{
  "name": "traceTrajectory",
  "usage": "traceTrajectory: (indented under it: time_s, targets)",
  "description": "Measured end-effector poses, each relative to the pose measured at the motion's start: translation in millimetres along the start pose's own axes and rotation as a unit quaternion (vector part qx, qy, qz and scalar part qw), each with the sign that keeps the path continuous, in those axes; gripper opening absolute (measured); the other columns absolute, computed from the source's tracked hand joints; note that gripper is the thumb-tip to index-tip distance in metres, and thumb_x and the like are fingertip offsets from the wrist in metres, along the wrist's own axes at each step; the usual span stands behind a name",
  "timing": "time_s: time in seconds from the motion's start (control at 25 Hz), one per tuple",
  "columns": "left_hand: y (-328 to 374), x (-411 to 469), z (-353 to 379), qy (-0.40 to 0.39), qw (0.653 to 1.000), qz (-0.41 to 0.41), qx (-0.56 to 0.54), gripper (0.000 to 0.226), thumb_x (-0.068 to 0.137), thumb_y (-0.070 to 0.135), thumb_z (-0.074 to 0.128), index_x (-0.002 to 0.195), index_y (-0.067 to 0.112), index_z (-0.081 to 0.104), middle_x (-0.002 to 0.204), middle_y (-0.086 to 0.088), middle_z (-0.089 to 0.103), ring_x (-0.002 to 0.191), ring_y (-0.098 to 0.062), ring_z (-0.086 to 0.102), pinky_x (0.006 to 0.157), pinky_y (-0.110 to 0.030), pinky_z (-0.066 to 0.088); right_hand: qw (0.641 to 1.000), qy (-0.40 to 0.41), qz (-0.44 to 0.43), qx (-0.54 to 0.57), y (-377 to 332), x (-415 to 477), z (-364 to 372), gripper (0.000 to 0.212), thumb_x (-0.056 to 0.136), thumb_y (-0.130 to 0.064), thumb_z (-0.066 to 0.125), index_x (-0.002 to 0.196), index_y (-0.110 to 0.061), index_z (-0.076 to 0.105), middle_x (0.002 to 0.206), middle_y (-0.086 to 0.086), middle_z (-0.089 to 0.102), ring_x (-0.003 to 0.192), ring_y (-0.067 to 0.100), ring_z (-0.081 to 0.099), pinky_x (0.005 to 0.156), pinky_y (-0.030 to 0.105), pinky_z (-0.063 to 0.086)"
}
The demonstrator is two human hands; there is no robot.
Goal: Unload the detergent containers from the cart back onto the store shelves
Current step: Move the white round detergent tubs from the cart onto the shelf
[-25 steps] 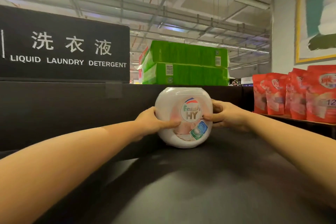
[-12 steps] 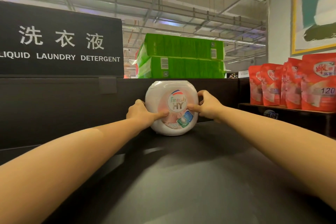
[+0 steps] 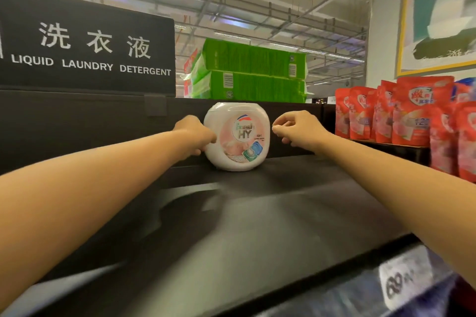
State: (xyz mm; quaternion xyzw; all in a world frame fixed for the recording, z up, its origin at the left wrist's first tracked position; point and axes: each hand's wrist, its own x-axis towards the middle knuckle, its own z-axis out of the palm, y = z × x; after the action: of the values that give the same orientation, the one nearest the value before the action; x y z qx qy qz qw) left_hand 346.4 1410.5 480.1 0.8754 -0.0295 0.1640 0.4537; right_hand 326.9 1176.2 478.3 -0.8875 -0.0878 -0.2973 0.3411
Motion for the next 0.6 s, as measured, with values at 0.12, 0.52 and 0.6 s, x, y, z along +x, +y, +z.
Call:
traceTrajectory:
  time_s: [0.12,0.52,0.6]
  targets:
    - [26,-48,-6,-0.053,0.988,0.037,-0.139,0.022,0.085,0.007,0.064,0.107,0.002,0.063,0.082,-0.008,0.066,0.064,-0.011,0.062,0.053,-0.02,0.054,0.999,0.034,-0.025,0.021,-13,-59,-23,0.008,0.089,-0.017,0.062,0.088,-0.016,0.07,0.074,-0.002,0.067,0.058,0.0,0.062,0.048,0.009,0.043]
    - [84,-280,17,-0.291,0.79,0.065,-0.536,0.012,0.095,0.016,0.055,0.085,0.019,0.062,0.064,0.009,0.064,0.05,0.001,0.057,0.049,-0.011,0.047,0.972,0.197,0.043,0.118,-56,-337,-119,0.016,0.092,-0.008,0.057,0.078,-0.011,0.065,0.063,0.007,0.063,0.04,0.004,0.048,0.042,0.013,0.038]
    - [69,-328,41,-0.335,0.757,0.036,-0.56,0.015,0.096,0.018,0.052,0.086,0.021,0.063,0.066,0.01,0.066,0.051,0.002,0.058,0.049,-0.011,0.046,0.967,0.213,0.094,0.106,-49,-397,-136,0.013,0.093,-0.007,0.057,0.083,-0.006,0.065,0.061,0.007,0.063,0.039,0.003,0.047,0.041,0.013,0.037]
